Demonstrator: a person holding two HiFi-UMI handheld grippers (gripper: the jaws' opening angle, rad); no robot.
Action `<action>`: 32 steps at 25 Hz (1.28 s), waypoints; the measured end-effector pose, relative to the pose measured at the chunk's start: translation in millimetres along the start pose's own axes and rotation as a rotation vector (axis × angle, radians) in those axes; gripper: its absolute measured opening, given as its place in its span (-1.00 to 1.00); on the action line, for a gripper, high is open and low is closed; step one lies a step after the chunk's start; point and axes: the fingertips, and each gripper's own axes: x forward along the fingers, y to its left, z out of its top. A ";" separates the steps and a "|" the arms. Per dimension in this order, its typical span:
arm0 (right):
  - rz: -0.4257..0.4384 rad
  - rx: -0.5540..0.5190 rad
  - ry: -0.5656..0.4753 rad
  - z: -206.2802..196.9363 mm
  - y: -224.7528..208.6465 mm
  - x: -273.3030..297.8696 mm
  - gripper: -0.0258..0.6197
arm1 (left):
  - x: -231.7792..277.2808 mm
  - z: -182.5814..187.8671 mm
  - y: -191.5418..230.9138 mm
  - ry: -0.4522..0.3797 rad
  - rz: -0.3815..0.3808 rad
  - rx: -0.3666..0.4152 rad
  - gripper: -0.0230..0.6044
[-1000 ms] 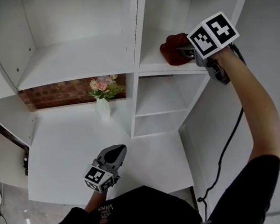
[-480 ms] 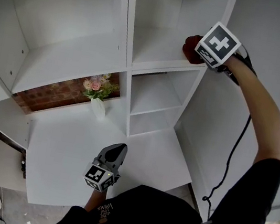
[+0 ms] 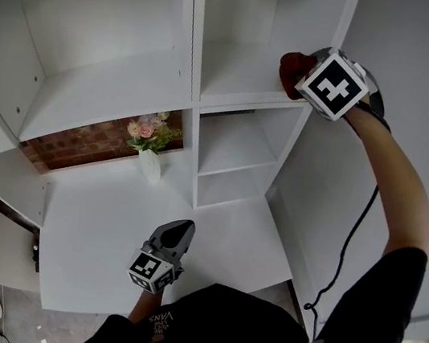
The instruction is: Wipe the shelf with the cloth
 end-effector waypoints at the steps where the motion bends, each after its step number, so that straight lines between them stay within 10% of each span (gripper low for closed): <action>1: -0.008 0.011 -0.041 2.3 -1.2 -7.3 -0.61 | 0.3 0.5 -4.0 0.001 -0.001 0.003 -0.90; 12: 0.070 0.280 -0.383 -12.6 48.8 -54.9 -0.61 | 2.2 1.8 -28.5 0.011 -0.007 0.026 -0.90; 32: 0.112 0.659 -0.510 -160.3 207.6 -85.0 -0.61 | -11.0 -12.4 -108.2 0.059 0.036 0.052 -0.90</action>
